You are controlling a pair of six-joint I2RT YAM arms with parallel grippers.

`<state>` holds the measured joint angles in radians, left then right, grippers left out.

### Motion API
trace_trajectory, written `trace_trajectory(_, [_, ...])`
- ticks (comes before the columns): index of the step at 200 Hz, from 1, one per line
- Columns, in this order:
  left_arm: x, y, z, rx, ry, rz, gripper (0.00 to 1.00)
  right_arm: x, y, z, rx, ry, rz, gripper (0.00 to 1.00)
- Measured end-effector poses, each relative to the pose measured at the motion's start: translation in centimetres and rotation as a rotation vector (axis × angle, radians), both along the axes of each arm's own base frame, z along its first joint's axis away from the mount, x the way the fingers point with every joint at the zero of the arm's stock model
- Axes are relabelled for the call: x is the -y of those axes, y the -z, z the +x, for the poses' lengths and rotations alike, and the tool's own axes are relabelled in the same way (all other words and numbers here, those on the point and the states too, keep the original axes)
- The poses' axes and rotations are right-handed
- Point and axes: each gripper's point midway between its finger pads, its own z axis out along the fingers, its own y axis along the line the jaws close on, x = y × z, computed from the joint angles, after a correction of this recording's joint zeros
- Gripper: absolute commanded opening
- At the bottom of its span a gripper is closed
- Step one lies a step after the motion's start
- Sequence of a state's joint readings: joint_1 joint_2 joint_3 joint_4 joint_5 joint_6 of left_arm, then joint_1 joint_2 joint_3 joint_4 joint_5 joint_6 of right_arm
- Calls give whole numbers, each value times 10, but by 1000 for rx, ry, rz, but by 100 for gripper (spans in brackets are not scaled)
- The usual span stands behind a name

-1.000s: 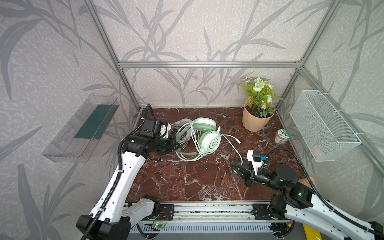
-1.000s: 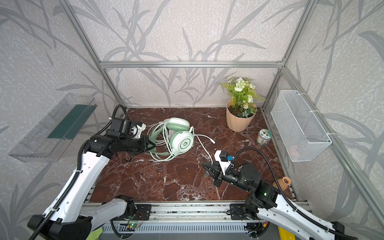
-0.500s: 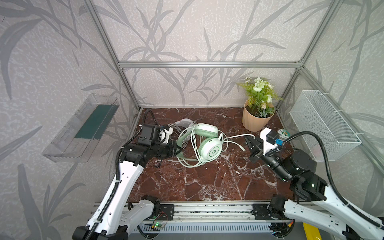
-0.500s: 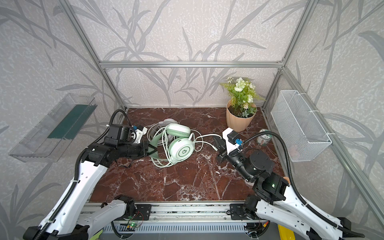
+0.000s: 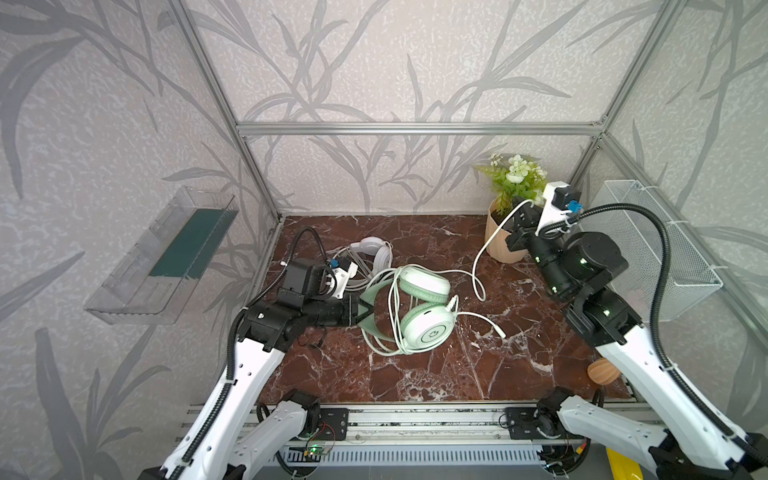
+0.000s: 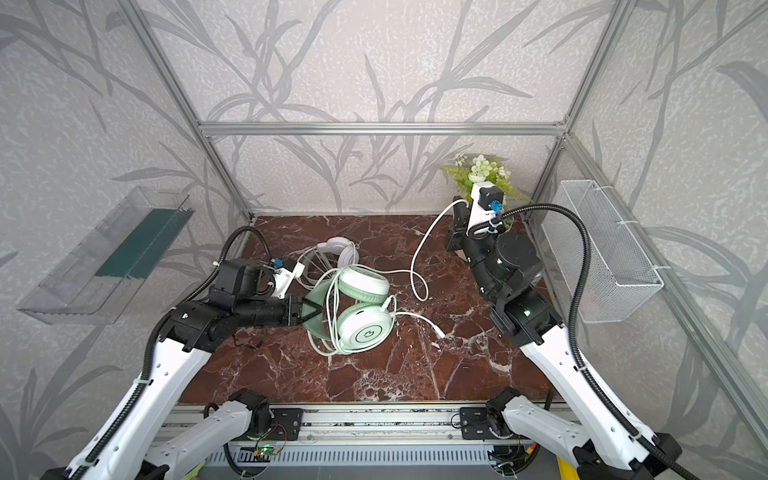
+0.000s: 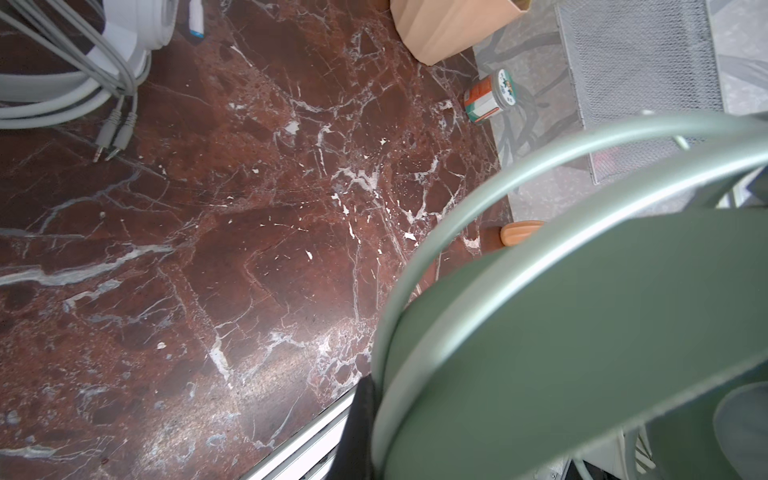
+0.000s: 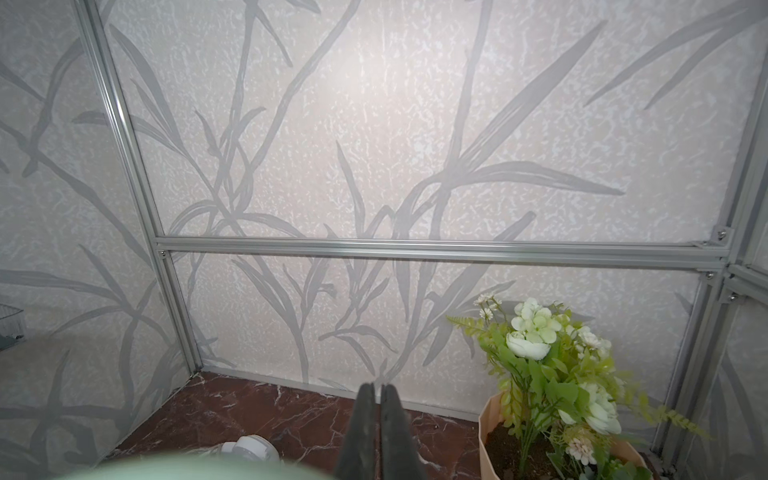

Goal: Wrap the headphones
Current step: 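Lift the cable end away with the right gripper while the left holds the headphones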

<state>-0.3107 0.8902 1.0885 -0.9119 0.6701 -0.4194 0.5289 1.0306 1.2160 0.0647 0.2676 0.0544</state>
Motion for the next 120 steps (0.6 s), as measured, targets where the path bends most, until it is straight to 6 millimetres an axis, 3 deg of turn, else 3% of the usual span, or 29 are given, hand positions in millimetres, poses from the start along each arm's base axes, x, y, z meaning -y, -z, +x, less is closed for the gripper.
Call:
trace_trajectory(30, [7,-21,-10,57,41,-79,0,11,46,59,-129,38,35,0])
trace_trajectory(72, [17,-41,-27,88,117,-169,0,32,137,145,-360,99,81,0])
trace_trajectory(93, [21,-48,-37,91,150,-199,0,27,176,163,-450,96,86,0])
trace_trajectory(120, [20,-66,-53,133,174,-246,0,20,205,166,-508,68,100,0])
